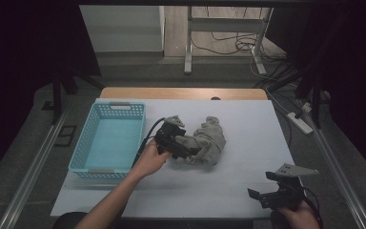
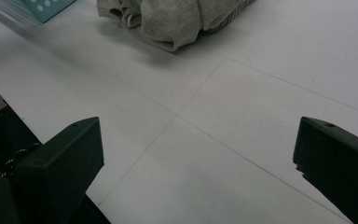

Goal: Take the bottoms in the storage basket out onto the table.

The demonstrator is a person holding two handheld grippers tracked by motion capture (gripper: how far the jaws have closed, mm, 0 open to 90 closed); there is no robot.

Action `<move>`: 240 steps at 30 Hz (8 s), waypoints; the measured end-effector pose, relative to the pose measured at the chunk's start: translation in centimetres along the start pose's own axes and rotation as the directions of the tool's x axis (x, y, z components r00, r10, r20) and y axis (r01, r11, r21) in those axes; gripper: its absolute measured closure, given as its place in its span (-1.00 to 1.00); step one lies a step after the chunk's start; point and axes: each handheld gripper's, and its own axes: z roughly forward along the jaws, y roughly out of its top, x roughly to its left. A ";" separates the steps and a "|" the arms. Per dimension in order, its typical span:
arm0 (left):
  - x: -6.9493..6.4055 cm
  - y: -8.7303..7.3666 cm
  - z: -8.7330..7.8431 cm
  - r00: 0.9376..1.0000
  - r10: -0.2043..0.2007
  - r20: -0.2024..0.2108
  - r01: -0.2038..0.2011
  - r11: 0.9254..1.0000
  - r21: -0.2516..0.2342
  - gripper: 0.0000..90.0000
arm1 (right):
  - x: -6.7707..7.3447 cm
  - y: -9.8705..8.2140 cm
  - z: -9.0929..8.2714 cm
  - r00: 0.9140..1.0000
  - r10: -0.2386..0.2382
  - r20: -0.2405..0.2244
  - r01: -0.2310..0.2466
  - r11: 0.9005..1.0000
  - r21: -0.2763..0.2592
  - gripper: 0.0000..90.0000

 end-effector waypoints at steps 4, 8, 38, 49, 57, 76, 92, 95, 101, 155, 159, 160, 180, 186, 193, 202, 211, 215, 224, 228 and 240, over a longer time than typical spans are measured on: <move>0.0 -0.2 -0.2 1.000 -0.006 -0.002 0.006 1.000 0.002 -0.98 | 0.0 0.0 0.0 1.000 0.000 0.000 0.000 1.000 0.001 -0.96; 0.0 -0.4 -0.4 1.000 -0.007 -0.006 0.007 1.000 0.001 -0.98 | -0.1 0.0 0.0 1.000 0.003 -0.001 -0.003 1.000 -0.002 -0.96; -0.6 -1.5 -3.1 1.000 -0.030 -0.008 0.030 1.000 -0.003 -0.95 | 0.0 0.0 0.1 1.000 0.000 0.001 0.000 1.000 0.003 -0.96; -0.5 -2.2 -3.8 1.000 -0.017 0.002 0.017 1.000 0.007 -0.93 | 0.0 0.0 0.1 1.000 0.001 0.001 -0.001 1.000 0.005 -0.96; -0.4 -2.8 -4.3 0.999 -0.026 0.022 0.027 1.000 -0.014 -0.94 | 0.0 0.0 0.1 1.000 0.000 0.001 0.000 1.000 0.005 -0.96; -0.8 -4.0 -5.0 1.000 -0.028 0.010 0.029 0.999 -0.028 -0.97 | 0.0 0.0 0.1 1.000 0.001 0.003 -0.001 1.000 0.008 -0.96; -0.9 -5.3 -6.1 0.999 -0.042 0.009 0.042 0.998 -0.038 -0.98 | 0.0 0.0 0.1 1.000 0.002 0.004 -0.002 1.000 0.008 -0.96; -0.9 -5.5 -6.3 0.999 -0.048 0.011 0.048 0.998 -0.040 -0.98 | 0.0 0.1 0.1 1.000 0.002 0.005 -0.002 1.000 0.009 -0.96; -0.8 -6.0 -6.7 0.998 -0.058 0.011 0.058 0.997 -0.045 -0.98 | 0.0 0.1 0.2 1.000 0.002 0.004 -0.002 1.000 0.010 -0.96; -1.7 -10.6 -11.0 0.987 -0.160 0.008 0.160 0.982 -0.098 -0.99 | 0.0 0.1 0.2 1.000 0.006 0.009 -0.006 1.000 0.013 -0.96; -1.7 -11.1 -11.2 0.986 -0.166 0.004 0.165 0.981 -0.097 -0.99 | 0.0 0.1 0.2 1.000 0.006 0.009 -0.006 1.000 0.013 -0.96; -1.7 -11.2 -11.3 0.986 -0.168 0.004 0.167 0.981 -0.099 -0.99 | 0.0 0.1 0.2 1.000 0.006 0.009 -0.006 1.000 0.013 -0.96; -2.0 -13.0 -13.1 0.979 -0.203 -0.021 0.199 0.973 -0.120 -0.99 | 0.0 0.1 0.2 1.000 0.004 0.010 -0.004 1.000 0.017 -0.96; -2.1 -13.7 -13.8 0.976 -0.217 -0.031 0.212 0.969 -0.130 -0.99 | 0.0 0.1 0.2 1.000 0.004 0.011 -0.004 1.000 0.016 -0.96; -2.2 -14.3 -14.4 0.974 -0.223 -0.045 0.215 0.967 -0.138 -0.99 | 0.0 0.1 0.3 1.000 0.004 0.012 -0.004 1.000 0.017 -0.96; -2.3 -15.3 -15.1 0.970 -0.232 -0.069 0.220 0.963 -0.153 -1.00 | 0.0 0.1 0.3 1.000 0.004 0.013 -0.004 1.000 0.017 -0.96; -2.6 -16.3 -15.8 0.966 -0.245 -0.082 0.229 0.959 -0.169 -1.00 | 0.0 0.1 0.3 1.000 0.003 0.013 -0.003 1.000 0.018 -0.96; -2.7 -16.8 -16.1 0.965 -0.249 -0.087 0.231 0.956 -0.179 -1.00 | 0.0 0.1 0.3 1.000 0.002 0.013 -0.002 1.000 0.020 -0.96; -2.9 -18.3 -16.7 0.955 -0.277 -0.102 0.254 0.948 -0.193 -1.00 | 0.0 0.1 0.3 1.000 0.001 0.012 -0.001 1.000 0.020 -0.96; -2.9 -18.8 -16.9 0.953 -0.283 -0.105 0.259 0.945 -0.197 -1.00 | 0.1 0.1 0.3 1.000 0.001 0.012 -0.001 1.000 0.021 -0.96; -3.1 -20.2 -17.9 0.943 -0.306 -0.135 0.274 0.938 -0.211 -1.00 | 0.1 0.1 0.3 1.000 -0.001 0.012 0.001 1.000 0.018 -0.96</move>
